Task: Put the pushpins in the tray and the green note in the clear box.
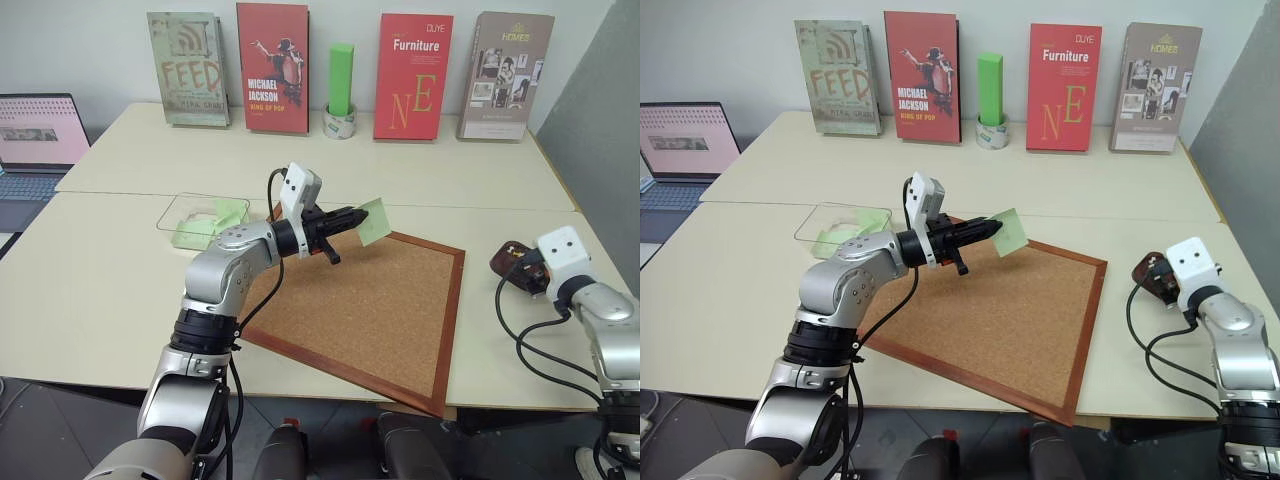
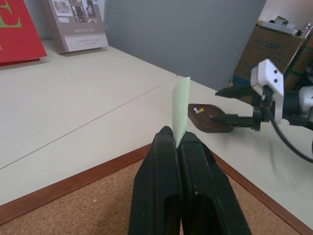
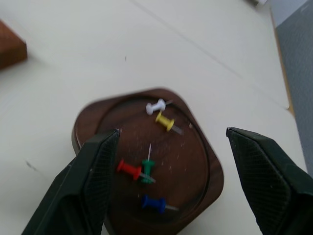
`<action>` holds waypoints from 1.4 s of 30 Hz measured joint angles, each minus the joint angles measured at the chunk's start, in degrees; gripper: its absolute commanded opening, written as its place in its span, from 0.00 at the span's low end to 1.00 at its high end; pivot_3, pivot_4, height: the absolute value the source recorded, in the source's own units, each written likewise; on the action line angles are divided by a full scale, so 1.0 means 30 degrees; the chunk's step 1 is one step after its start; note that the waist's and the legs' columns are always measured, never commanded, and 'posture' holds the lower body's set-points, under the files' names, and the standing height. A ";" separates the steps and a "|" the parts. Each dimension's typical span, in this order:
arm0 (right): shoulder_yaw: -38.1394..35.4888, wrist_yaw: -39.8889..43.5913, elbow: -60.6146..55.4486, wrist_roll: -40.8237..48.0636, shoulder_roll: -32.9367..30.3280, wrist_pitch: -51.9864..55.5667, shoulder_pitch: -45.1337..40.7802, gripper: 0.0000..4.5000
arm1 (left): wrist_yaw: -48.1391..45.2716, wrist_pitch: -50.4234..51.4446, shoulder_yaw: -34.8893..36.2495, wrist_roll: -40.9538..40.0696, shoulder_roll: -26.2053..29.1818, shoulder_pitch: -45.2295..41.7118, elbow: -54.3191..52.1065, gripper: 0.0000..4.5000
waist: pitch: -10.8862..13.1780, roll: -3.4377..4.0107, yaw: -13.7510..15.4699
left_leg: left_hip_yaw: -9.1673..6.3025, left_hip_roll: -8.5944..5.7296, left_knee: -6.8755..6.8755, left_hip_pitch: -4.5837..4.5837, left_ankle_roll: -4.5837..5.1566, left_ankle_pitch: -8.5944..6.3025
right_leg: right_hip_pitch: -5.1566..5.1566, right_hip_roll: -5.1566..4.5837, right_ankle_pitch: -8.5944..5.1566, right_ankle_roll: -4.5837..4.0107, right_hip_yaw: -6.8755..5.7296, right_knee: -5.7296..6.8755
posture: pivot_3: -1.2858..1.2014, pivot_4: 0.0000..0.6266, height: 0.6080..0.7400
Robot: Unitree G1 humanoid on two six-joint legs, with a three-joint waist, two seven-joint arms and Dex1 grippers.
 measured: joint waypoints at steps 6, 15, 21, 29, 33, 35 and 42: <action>-0.0968 0.3015 -0.3970 0.3764 -0.0003 0.0338 0.0875 0.80 | 0.0908 0.0071 0.0676 0.0006 0.0449 -0.0160 -0.0149 0.00 | 0.0001 -0.0001 0.0004 | -0.0008 0.0002 0.0000 -0.0006 0.0000 0.0000 | 0.0003 0.0001 -0.0001 0.0002 -0.0007 -0.0008 | 0.52 0.24 1.00; 0.2992 0.6611 -0.7739 0.9473 0.0539 0.3642 -0.2942 0.80 | 0.3367 -0.0780 0.2021 0.3088 0.5655 -0.0177 -0.0521 0.00 | 0.0014 -0.0006 -0.0458 | -0.0019 0.0020 -0.0006 0.0039 0.0001 0.0000 | 0.0004 0.0016 -0.0006 -0.0007 -0.0019 0.0032 | 0.52 0.24 1.00; 0.6282 0.8143 -0.5935 0.9018 0.0600 0.3931 -0.5539 0.80 | 0.3881 -0.1997 0.2365 0.5276 0.8479 -0.0076 0.1878 0.00 | 0.0026 -0.0027 -0.0375 | -0.0020 0.0016 -0.0007 -0.0090 -0.0001 -0.0001 | -0.0090 -0.0002 -0.0005 -0.0007 -0.0039 -0.0013 | 0.52 0.24 1.00; 0.8165 0.8440 -0.3816 0.7040 0.1113 0.2371 -0.6812 0.80 | 0.3313 -0.4361 0.2138 0.7367 1.0094 0.0012 0.5643 0.00 | 0.0029 -0.0031 -0.0068 | -0.0013 0.0022 -0.0043 -0.0137 -0.0004 -0.0003 | -0.0192 -0.0002 -0.0035 -0.0060 -0.0056 0.0052 | 0.52 0.24 1.00; 0.8221 0.8565 -0.3777 0.6623 0.0964 0.1994 -0.6796 0.80 | 0.3048 -0.4898 0.2035 0.7845 1.0230 0.0140 0.6182 0.00 | 0.0030 -0.0033 0.0020 | -0.0013 0.0024 -0.0032 -0.0137 -0.0004 -0.0003 | -0.0187 -0.0002 -0.0035 -0.0060 -0.0055 0.0057 | 0.52 0.24 1.00; 0.8220 0.8578 -0.3777 0.6458 0.0966 0.1927 -0.6745 0.81 | 0.3021 -0.4938 0.2037 0.7928 1.0292 0.0138 0.6348 0.09 | 0.0030 -0.0033 0.0018 | -0.0014 0.0024 -0.0030 -0.0132 -0.0004 -0.0002 | -0.0187 -0.0001 -0.0035 -0.0060 -0.0055 0.0067 | 0.52 0.24 1.00; 0.8281 0.8610 -0.3779 0.6316 0.1087 0.1928 -0.6701 0.81 | 0.2663 -0.5216 0.2036 0.7956 1.0287 0.0135 0.6919 0.37 | 0.0030 -0.0033 0.0011 | -0.0014 0.0033 -0.0024 -0.0129 -0.0003 -0.0002 | -0.0188 0.0007 -0.0035 -0.0060 -0.0056 0.0080 | 0.52 0.24 1.00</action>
